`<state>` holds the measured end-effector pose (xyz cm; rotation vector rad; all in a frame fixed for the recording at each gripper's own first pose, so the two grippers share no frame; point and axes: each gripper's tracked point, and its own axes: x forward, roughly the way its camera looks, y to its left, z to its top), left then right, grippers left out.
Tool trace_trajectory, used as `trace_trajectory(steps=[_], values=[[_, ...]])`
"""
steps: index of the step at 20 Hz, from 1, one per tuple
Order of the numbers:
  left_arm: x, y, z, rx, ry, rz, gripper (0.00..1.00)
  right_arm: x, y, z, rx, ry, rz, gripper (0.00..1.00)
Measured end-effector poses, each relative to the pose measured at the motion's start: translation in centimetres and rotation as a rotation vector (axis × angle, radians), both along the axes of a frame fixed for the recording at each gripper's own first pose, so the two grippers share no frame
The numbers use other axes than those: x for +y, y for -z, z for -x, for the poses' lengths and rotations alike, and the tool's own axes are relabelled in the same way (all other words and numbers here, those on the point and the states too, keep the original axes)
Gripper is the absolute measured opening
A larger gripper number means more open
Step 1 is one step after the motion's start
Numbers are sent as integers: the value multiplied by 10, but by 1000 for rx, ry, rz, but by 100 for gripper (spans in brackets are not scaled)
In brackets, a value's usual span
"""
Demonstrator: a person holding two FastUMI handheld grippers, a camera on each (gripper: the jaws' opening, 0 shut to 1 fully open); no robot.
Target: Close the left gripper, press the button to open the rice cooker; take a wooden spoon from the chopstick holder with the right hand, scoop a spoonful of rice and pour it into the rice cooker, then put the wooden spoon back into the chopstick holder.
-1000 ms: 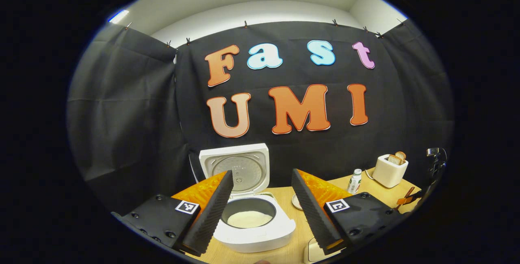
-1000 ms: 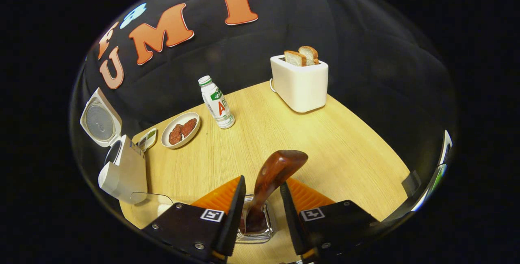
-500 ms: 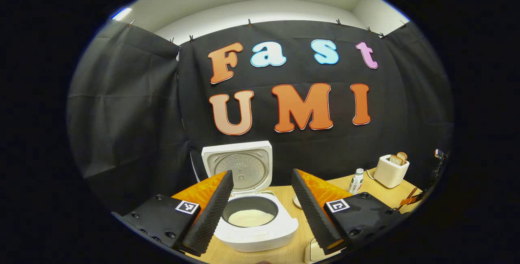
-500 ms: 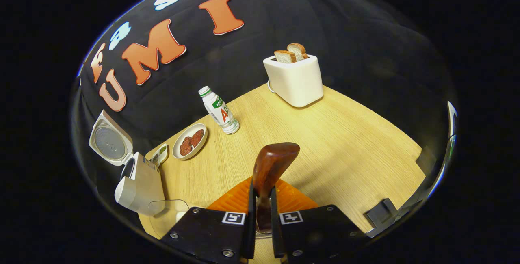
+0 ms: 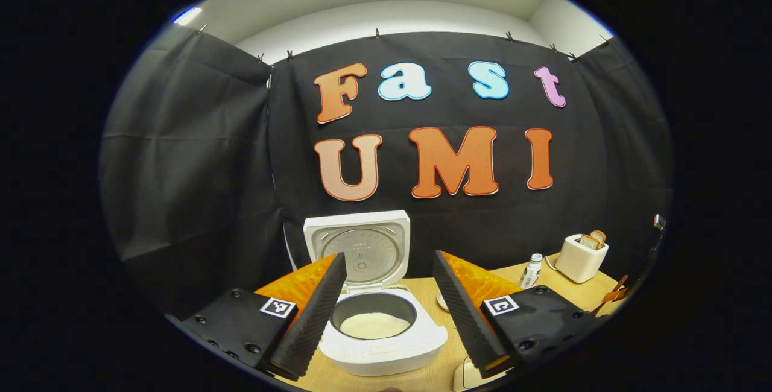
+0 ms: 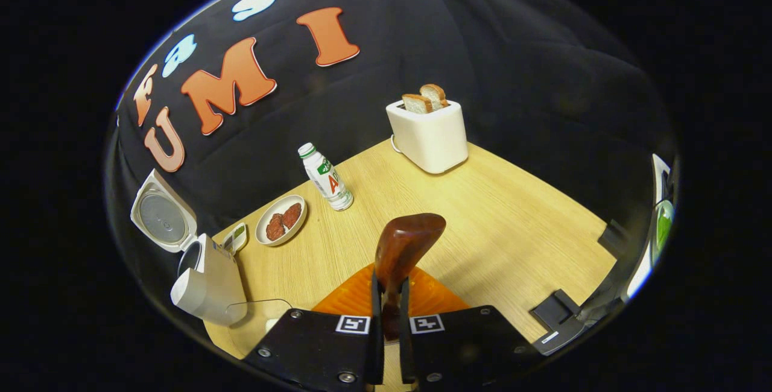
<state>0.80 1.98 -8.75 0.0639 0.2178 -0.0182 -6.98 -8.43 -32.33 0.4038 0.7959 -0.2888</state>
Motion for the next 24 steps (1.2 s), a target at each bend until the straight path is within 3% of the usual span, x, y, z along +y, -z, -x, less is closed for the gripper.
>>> trace_trajectory(steps=[3,4,5,10,15,24], values=[[0,7,3,12,23,3,98,4,-42,-11,-72,-13,53,10],[2,9,3,17,25,3,95,8,-54,-14,-96,-19,63,10],[7,10,2,18,26,4,100,13,-66,-18,-118,-28,66,10],[24,15,2,22,22,9,99,69,-92,-27,-181,-113,38,10],[43,23,5,37,48,9,99,136,-77,-16,-149,-243,53,10],[77,35,19,49,50,3,99,182,-15,0,-64,-451,337,10]])
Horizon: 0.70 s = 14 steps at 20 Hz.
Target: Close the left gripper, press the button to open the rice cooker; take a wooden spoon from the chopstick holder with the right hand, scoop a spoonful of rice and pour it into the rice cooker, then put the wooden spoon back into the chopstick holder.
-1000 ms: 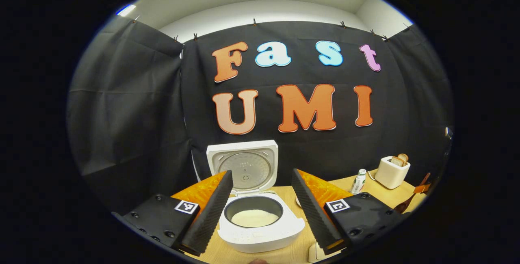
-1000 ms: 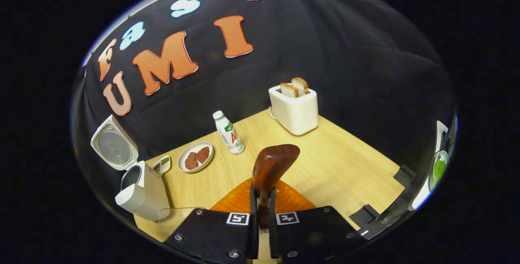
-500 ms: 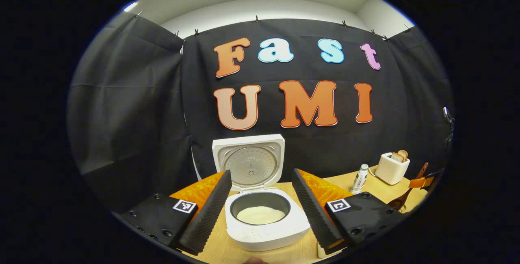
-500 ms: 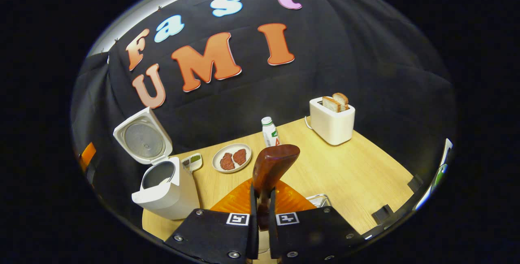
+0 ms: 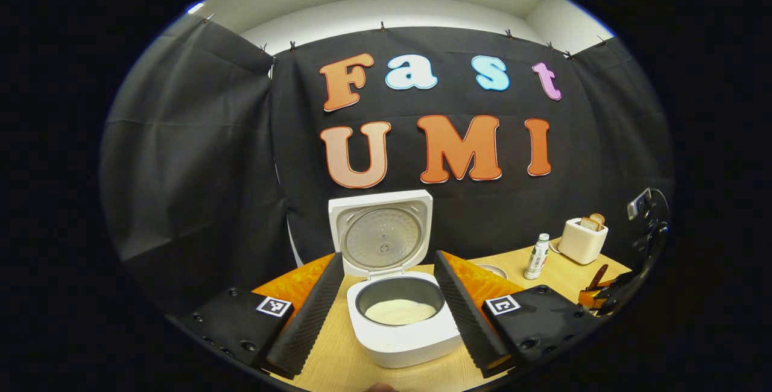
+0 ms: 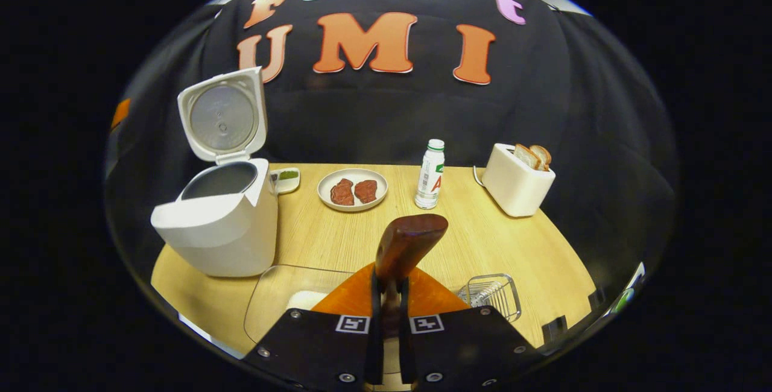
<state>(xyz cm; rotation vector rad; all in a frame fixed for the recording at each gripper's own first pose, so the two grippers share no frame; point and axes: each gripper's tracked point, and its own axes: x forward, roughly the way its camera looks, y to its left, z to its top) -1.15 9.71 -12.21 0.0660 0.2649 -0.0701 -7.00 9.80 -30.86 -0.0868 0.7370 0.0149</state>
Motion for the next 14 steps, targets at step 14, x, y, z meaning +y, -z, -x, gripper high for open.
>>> trace_trajectory(steps=[14], values=[[16,14,3,52,-7,-20,100,33,35,38,-28,-133,138,9]])
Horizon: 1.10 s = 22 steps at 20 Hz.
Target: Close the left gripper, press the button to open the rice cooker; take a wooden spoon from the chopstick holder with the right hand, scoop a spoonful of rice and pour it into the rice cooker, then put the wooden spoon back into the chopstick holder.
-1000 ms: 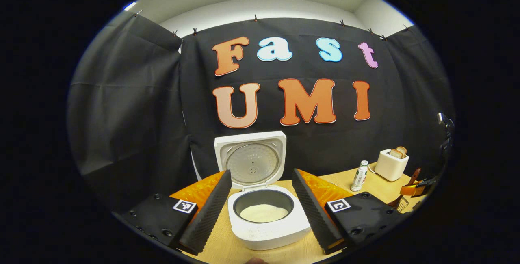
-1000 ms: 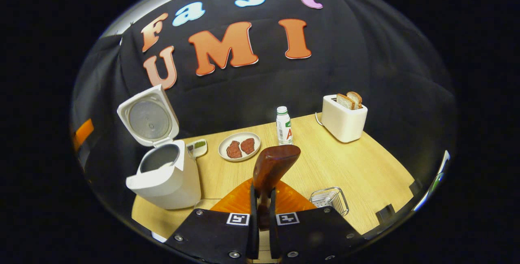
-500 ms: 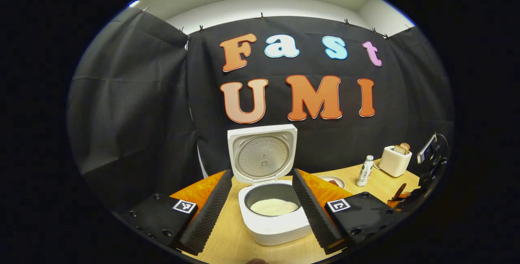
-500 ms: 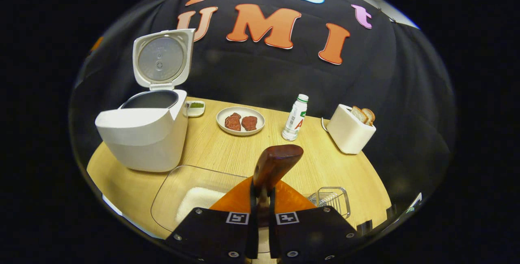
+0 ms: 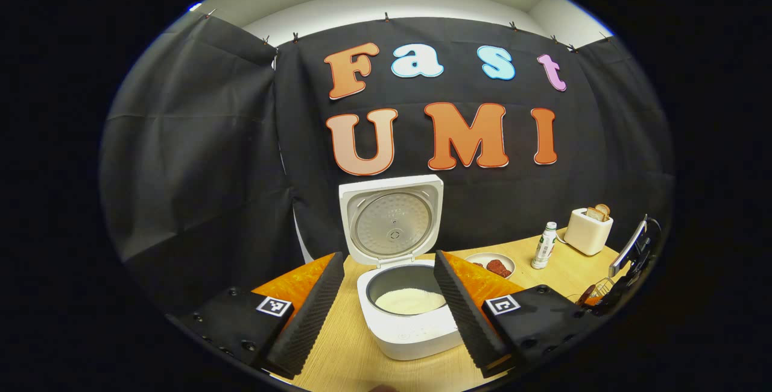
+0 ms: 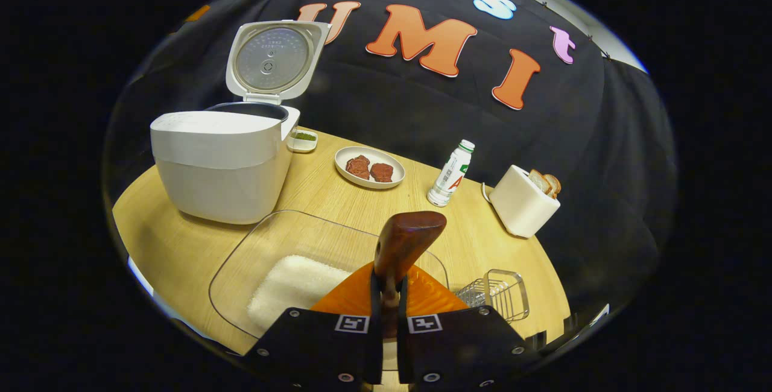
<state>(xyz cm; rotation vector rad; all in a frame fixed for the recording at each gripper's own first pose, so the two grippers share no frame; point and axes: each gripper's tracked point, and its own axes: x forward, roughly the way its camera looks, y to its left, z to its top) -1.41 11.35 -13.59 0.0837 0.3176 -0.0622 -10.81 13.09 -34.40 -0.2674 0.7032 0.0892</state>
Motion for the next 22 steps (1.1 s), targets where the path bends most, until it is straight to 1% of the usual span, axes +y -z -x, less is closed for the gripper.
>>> trace_trajectory(steps=[2,3,6,9,10,14,15,16,17,18,19,20,22], values=[[1,3,0,9,7,-7,100,11,0,4,17,5,-49,9],[3,5,2,13,9,-13,99,20,-1,7,38,14,-99,9],[12,8,2,25,8,-27,100,47,2,14,104,46,-248,9],[17,8,0,23,12,-33,100,50,2,11,139,80,-298,9],[18,7,-2,21,13,-34,100,49,3,10,156,102,-325,9],[21,7,-4,18,16,-26,100,44,10,5,234,238,-481,9],[21,8,-4,18,16,-23,100,44,12,3,246,264,-505,9],[21,8,-5,18,17,-24,100,41,13,2,244,284,-499,9],[21,8,-5,16,19,-25,100,40,15,0,234,286,-472,9],[22,6,-5,12,18,-29,100,35,17,-3,224,297,-416,9],[24,4,-5,7,15,-32,100,41,15,-7,204,287,-402,9],[25,4,-5,5,11,-33,100,45,17,-8,211,265,-377,9],[29,5,-5,5,4,-36,100,57,15,-10,216,240,-384,9]])
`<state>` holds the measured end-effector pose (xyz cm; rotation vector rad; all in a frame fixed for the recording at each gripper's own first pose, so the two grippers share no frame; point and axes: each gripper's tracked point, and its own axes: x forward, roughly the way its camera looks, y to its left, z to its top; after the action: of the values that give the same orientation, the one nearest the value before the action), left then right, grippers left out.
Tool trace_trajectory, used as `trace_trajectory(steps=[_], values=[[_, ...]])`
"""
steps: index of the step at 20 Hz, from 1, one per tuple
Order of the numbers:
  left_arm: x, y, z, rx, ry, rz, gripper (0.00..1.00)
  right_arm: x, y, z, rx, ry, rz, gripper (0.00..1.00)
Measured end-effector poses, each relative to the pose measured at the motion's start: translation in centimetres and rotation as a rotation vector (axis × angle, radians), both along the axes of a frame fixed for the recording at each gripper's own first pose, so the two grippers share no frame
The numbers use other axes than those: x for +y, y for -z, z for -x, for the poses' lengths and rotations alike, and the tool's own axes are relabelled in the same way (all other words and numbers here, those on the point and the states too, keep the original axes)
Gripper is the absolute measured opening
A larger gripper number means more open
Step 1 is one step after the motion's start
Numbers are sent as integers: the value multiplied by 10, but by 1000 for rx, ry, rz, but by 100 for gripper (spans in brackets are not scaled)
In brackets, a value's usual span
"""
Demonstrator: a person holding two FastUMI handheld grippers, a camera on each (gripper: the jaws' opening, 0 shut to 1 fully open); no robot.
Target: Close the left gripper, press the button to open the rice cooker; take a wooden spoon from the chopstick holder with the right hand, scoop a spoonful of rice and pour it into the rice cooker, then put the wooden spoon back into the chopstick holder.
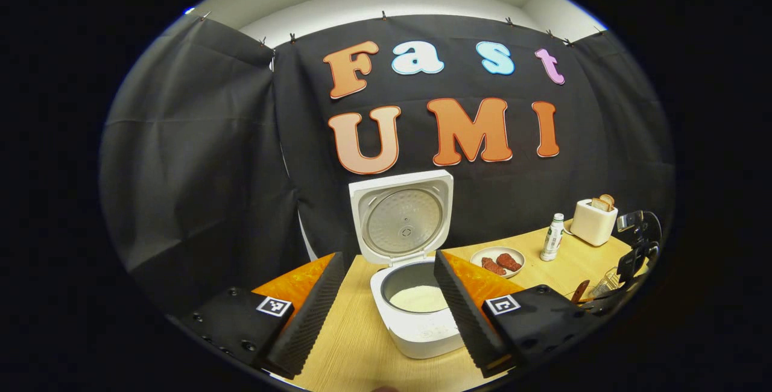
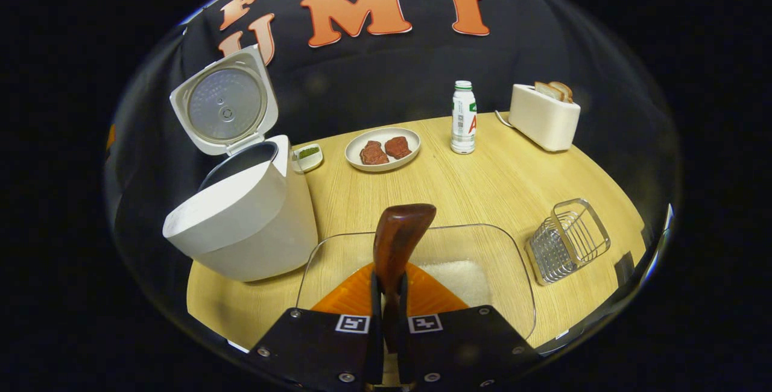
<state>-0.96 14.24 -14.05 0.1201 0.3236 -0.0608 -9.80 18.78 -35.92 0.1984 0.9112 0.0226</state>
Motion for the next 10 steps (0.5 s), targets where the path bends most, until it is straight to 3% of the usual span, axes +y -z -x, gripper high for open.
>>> trace_trajectory(steps=[3,10], values=[[10,1,3,4,-20,-6,100,14,-1,-1,23,-7,-84,9],[13,6,2,15,-40,-4,100,18,-2,0,103,75,-308,9]])
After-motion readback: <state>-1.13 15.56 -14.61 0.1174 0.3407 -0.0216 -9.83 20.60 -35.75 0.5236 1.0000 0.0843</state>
